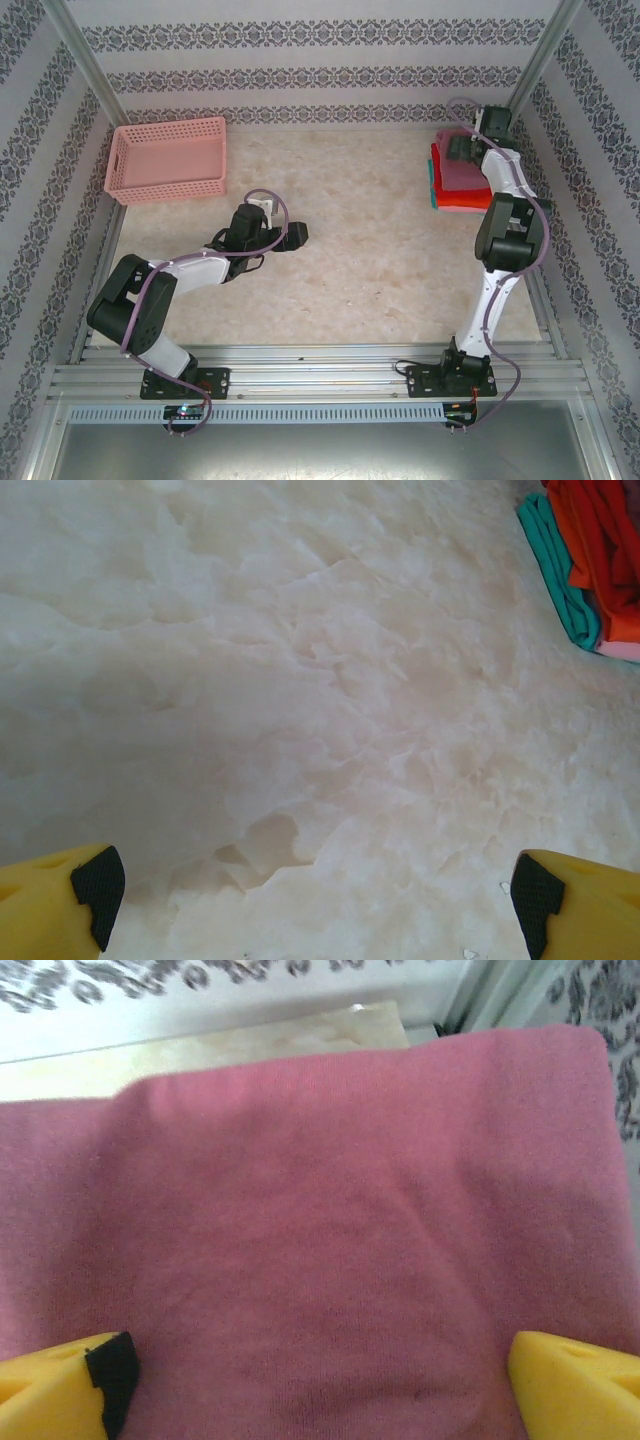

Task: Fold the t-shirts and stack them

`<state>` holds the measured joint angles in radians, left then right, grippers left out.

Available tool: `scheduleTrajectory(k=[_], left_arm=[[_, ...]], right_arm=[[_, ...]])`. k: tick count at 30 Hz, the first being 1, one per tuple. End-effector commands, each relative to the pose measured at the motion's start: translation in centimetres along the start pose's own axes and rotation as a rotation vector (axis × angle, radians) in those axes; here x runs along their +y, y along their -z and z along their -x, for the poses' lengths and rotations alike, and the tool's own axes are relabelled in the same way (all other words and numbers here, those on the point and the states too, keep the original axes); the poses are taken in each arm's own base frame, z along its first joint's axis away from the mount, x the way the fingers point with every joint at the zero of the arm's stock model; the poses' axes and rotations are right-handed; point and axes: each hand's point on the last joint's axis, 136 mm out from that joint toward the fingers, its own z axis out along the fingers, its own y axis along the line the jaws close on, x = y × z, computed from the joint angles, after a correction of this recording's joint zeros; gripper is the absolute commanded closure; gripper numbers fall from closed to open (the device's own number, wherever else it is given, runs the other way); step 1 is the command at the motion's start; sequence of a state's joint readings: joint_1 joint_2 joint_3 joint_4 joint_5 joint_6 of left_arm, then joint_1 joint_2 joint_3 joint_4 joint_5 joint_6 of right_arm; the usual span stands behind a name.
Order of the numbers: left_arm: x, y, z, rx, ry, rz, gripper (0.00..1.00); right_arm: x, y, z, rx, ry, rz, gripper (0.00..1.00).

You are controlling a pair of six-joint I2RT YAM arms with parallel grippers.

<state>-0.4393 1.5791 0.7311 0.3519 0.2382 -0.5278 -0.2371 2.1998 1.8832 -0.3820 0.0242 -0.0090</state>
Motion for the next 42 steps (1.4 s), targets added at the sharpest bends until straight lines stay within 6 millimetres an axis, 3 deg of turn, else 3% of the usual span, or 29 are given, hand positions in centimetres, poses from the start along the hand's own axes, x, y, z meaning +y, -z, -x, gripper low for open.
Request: scheduleTrajectory(k=[1, 10, 17, 22, 26, 33, 38, 42], left_arm=[[-1.2, 0.1, 0.7, -0.033, -0.007, -0.040, 0.00], [-1.5, 0.2, 1.0, -0.041, -0.005, -0.053, 0.00], [-1.2, 1.3, 1.3, -0.056, -0.056, -0.015, 0.00], [-0.4, 3.2, 2.7, -0.101, -0.136, 0.056, 0.00], [2.4, 5.2, 4.4, -0.180, -0.178, 0.181, 0.00], [7.9, 11.3, 7.9, -0.365, -0.287, 0.466, 0.00], [12.4, 13.0, 8.1, -0.386, -0.349, 0.631, 0.00], [14.5, 12.1, 7.4, -0.422, -0.454, 0.641, 0.00]], right_arm=[[-0.4, 0.5, 0.4, 0.020, -0.027, 0.002, 0.02], [-0.1, 1.5, 0.3, 0.050, 0.013, 0.023, 0.02], [1.9, 7.0, 3.5, -0.139, 0.024, 0.084, 0.02], [4.2, 11.1, 3.2, -0.225, 0.056, 0.117, 0.02], [6.5, 14.7, 0.5, -0.325, 0.061, 0.190, 0.02], [7.8, 19.1, -7.7, -0.365, 0.058, 0.249, 0.02], [6.3, 19.6, -13.1, -0.434, 0.045, 0.188, 0.02], [5.9, 18.5, -15.7, -0.456, 0.050, 0.169, 0.02]])
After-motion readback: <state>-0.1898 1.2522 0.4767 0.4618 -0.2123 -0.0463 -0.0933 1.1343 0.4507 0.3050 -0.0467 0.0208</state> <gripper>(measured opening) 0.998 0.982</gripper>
